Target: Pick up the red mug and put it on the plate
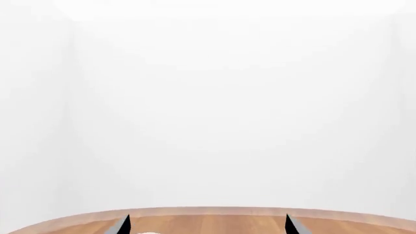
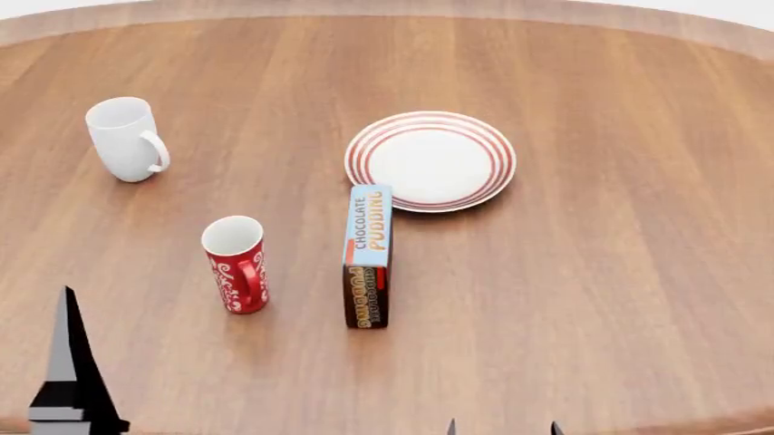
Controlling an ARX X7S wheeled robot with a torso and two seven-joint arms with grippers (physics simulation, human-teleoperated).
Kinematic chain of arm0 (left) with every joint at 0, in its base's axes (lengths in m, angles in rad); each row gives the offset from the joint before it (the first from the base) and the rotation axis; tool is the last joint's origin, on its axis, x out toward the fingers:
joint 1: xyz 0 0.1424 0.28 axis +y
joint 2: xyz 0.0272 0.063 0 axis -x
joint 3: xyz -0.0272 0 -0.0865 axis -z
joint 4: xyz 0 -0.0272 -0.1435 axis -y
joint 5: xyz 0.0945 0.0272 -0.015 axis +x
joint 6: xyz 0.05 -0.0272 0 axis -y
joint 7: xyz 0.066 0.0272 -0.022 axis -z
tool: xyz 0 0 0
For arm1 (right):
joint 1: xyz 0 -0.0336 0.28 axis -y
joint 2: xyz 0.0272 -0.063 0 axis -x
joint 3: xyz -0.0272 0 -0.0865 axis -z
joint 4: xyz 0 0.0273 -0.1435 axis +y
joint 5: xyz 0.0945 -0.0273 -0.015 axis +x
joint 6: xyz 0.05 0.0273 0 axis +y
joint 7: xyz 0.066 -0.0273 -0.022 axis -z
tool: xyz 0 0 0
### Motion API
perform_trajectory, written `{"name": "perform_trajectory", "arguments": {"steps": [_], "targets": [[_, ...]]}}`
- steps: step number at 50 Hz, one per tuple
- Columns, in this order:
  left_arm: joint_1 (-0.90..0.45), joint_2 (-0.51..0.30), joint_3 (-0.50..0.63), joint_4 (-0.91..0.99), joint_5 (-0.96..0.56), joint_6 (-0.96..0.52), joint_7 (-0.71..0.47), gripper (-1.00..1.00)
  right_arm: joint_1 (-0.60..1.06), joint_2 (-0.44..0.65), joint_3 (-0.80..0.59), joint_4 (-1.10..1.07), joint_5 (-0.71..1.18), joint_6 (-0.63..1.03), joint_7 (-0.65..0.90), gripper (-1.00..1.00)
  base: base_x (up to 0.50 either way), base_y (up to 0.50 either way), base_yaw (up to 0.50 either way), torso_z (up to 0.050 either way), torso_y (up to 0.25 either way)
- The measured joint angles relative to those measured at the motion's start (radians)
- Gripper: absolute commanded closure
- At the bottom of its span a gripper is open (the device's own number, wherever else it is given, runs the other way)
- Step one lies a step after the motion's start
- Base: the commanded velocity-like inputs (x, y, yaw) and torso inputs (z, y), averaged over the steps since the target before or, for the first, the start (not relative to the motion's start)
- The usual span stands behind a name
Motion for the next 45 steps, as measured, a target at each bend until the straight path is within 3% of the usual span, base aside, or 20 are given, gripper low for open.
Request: {"name": "perform_trajectory", "arguments": {"steps": [23,45], "targets": [[0.012,-0.021,0.009,0.034,-0.009,0.004,-0.021,-1.0,-0.001,0.018,-0.022,0.0,0.011,-0.016,0.022,-1.0,0.0,0.04,0.0,0.0,0.0],[0.01,-0.037,0.02,0.04,-0.016,0.006,-0.038,-1.0,0.0,0.032,-0.04,-0.001,0.027,-0.023,0.034,-1.0,0.0,0.27,0.0,0.0,0.0]]}}
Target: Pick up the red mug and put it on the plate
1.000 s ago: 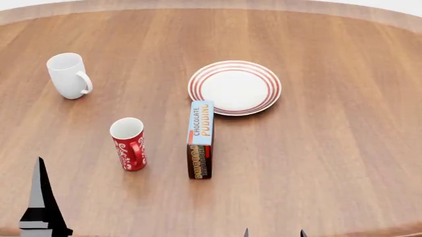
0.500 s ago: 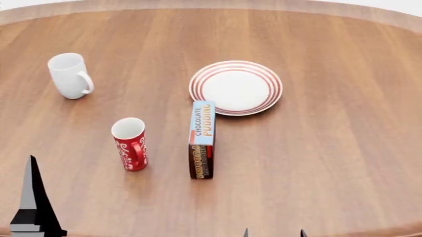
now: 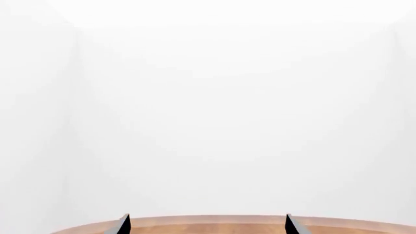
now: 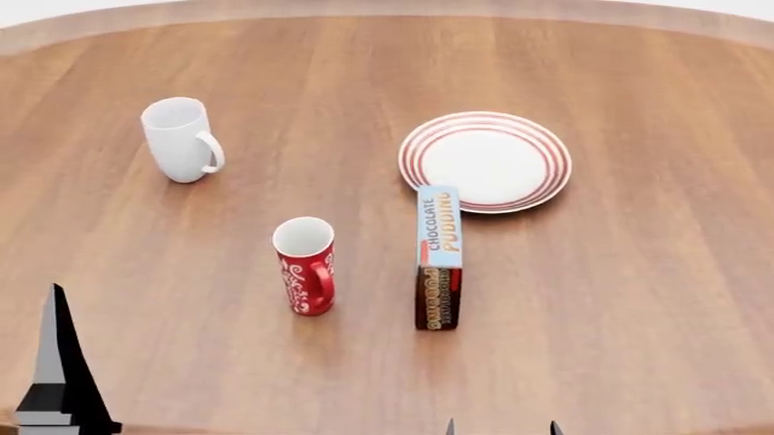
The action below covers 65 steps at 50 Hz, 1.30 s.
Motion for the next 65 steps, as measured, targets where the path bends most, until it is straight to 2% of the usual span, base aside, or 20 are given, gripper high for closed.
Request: {"name": "perform_trajectory", "arguments": {"steps": [54,65], "targets": [[-0.033,-0.032,0.024,-0.024,-0.017,-0.002,-0.03,-1.0,0.005,0.027,-0.034,0.005,0.031,-0.016,0.027,-1.0,0.0,0.25,0.0,0.0,0.0],[-0.036,-0.038,0.027,-0.025,-0.018,-0.002,-0.036,-1.0,0.006,0.031,-0.041,0.007,0.036,-0.018,0.031,-1.0,0.0,0.08,0.0,0.0,0.0]]}}
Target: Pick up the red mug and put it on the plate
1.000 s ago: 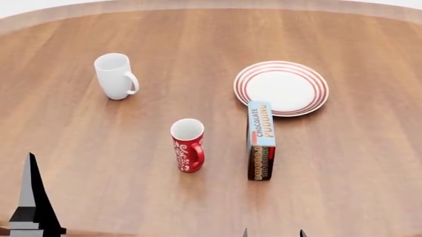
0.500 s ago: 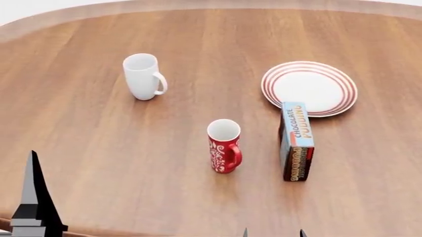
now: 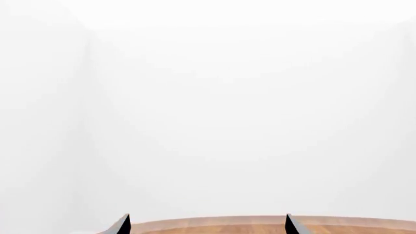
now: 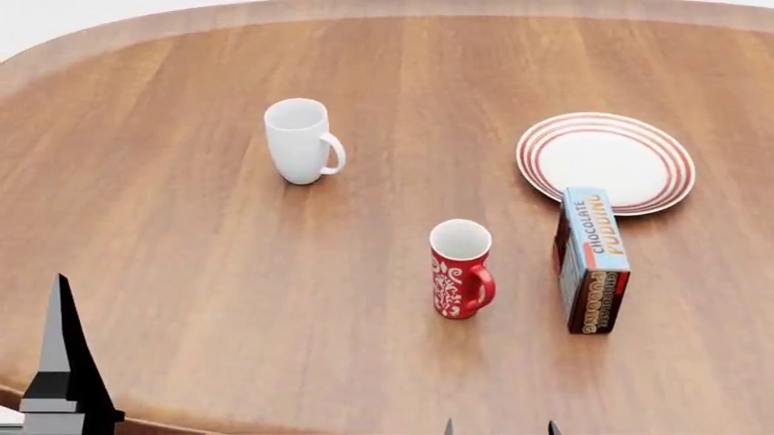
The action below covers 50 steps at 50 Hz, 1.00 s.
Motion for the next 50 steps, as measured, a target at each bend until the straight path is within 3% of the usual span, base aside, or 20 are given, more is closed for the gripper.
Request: {"name": "perform_trajectory", "arguments": {"steps": [21,50], "targets": [[-0.003,-0.01,0.007,0.002,-0.005,0.0,-0.011,-1.0,0.001,0.009,-0.009,0.0,0.019,-0.005,0.003,-1.0,0.02,0.0,0.0,0.0,0.0],[-0.012,-0.031,0.004,0.012,-0.028,-0.007,-0.021,-1.0,0.004,0.019,-0.021,0.0,0.038,-0.011,0.012,-1.0,0.14,0.0,0.0,0.0,0.0]]}}
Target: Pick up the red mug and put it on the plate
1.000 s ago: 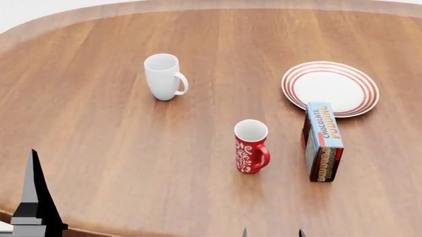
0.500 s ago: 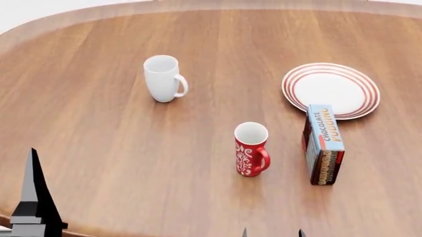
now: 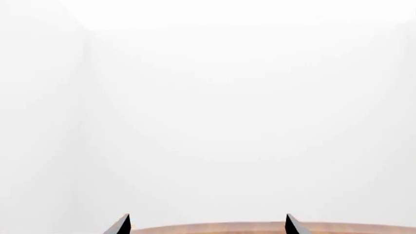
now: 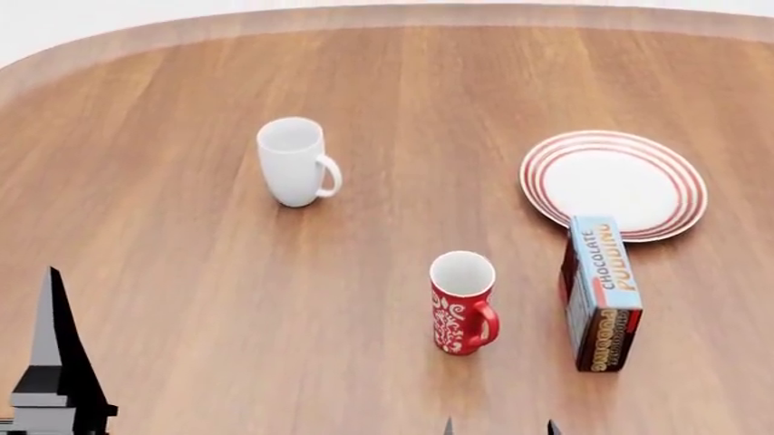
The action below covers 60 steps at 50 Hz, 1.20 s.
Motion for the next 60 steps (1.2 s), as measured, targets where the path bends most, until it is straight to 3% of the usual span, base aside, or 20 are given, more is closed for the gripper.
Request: {"name": "perform_trajectory", "arguments": {"steps": [60], "targets": [[0.007,-0.027,0.018,0.018,-0.001,0.01,-0.035,-1.0,0.004,0.019,-0.023,0.002,0.028,-0.013,0.019,-1.0,0.16,0.0,0.0,0.0,0.0]]}}
